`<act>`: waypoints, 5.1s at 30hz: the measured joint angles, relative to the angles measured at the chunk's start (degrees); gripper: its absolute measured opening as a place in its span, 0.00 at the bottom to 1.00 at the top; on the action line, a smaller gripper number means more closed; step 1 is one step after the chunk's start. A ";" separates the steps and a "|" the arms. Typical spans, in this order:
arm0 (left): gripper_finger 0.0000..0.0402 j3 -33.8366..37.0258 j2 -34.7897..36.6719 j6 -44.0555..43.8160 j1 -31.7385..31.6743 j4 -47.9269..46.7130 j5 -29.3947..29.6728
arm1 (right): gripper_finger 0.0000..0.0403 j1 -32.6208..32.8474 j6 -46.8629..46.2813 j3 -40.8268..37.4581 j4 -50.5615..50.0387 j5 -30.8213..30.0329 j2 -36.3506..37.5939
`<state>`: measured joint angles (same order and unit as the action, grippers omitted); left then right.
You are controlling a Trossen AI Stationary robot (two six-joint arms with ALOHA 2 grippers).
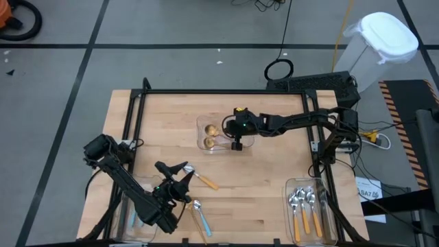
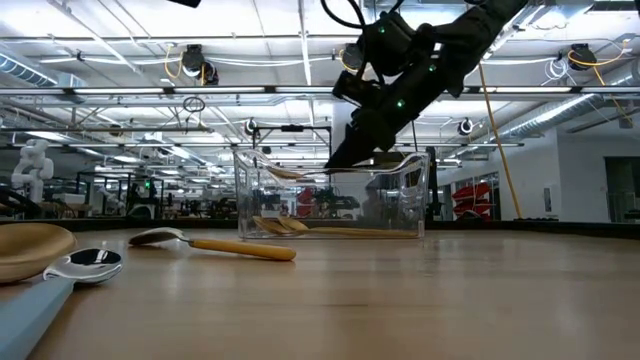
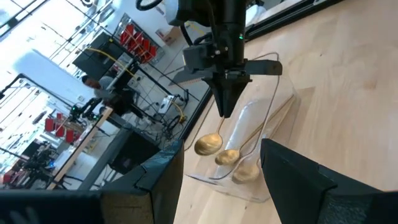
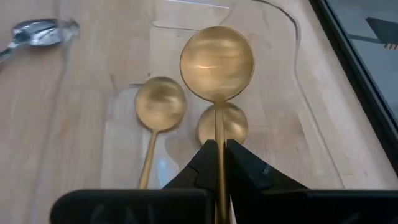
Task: Sort silverware by color (type)
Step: Put the gold spoon into the top transparent bin, then put the yellow spoon into the bottom right transparent bin
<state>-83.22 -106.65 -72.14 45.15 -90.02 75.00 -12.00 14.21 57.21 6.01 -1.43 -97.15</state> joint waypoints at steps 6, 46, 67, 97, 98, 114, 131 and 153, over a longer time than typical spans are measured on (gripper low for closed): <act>0.53 0.00 0.00 -0.19 -0.51 0.08 -0.39 | 0.03 -0.58 -2.15 -0.02 0.81 0.03 -2.67; 0.53 0.00 0.00 -0.13 -0.44 0.07 -0.55 | 0.21 0.04 -4.57 -0.09 3.90 -2.83 -3.74; 0.53 0.02 -0.02 0.18 -0.42 0.46 -3.11 | 0.21 36.44 -23.74 0.68 7.05 -31.29 0.61; 0.53 0.20 -0.04 16.30 8.29 26.88 -13.52 | 0.34 35.99 -30.03 23.59 0.53 -33.55 -25.59; 0.53 0.20 -0.04 15.94 8.35 26.88 -13.42 | 0.36 35.31 -30.05 23.65 0.51 -32.29 -25.59; 0.53 0.20 -0.04 14.53 8.63 27.20 -11.89 | 0.42 28.57 -30.86 23.63 10.45 -26.78 -32.35; 0.53 0.20 -0.04 15.19 8.63 26.91 -9.84 | 0.10 28.62 -32.55 23.74 8.11 -26.60 -33.88; 0.53 0.22 -0.04 14.88 8.63 27.12 -7.91 | 0.10 42.80 -34.54 23.57 -20.47 -41.60 -13.54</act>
<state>-83.00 -106.69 -57.25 53.78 -62.90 67.10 30.81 -20.32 80.78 -14.46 -43.02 -110.69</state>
